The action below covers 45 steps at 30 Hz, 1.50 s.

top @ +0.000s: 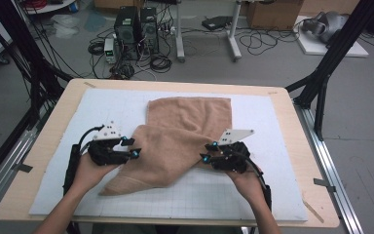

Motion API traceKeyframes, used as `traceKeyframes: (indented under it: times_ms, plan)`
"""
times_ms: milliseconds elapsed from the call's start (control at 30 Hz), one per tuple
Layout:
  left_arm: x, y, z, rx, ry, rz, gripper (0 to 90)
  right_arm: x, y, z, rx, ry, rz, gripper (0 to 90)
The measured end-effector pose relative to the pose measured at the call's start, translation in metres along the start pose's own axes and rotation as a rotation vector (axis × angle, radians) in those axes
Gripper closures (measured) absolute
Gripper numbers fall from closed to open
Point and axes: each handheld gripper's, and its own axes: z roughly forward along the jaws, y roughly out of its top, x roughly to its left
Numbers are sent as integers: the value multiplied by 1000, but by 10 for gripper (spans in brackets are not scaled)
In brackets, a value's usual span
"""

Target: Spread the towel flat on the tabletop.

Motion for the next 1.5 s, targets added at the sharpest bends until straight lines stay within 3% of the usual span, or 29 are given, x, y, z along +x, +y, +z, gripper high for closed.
traceKeyframes:
  times_ms: [67, 200, 267, 333, 433, 567, 700, 800, 1033, 1200, 1500]
  plan:
    - [-4, -12, 2, 6, -10, -1, 504, 7, -3, 9, 16, 17, -15, 562]
    - [-6, -30, 13, 78, -25, 2, 507, 14, -9, 35, 58, 62, -12, 527]
    - [-7, -33, 20, 135, -31, 23, 523, 15, -10, 48, 82, 71, -13, 528]
    - [-11, -33, 25, 154, -37, 44, 554, 15, -9, 60, 104, 60, -14, 541]
    - [-13, -33, 30, 168, -45, 70, 631, 16, -6, 71, 117, 36, -33, 615]
    - [-14, -32, 32, 165, -63, 66, 752, 14, -5, 77, 126, 19, -42, 752]
    - [-17, -30, 32, 167, -57, 85, 827, 11, -5, 75, 125, 48, -15, 839]
    - [-17, -30, 31, 166, -48, 90, 843, 10, -4, 71, 127, 60, -24, 853]
    - [-19, -22, 15, 81, -46, 68, 848, 9, -4, 44, 78, 65, -17, 856]
    - [-29, -10, 8, 68, -38, 113, 848, 13, -3, 14, 25, 47, -27, 857]
    - [-55, 18, -11, -8, -68, 174, 850, 26, 4, -32, -23, 11, -74, 857]
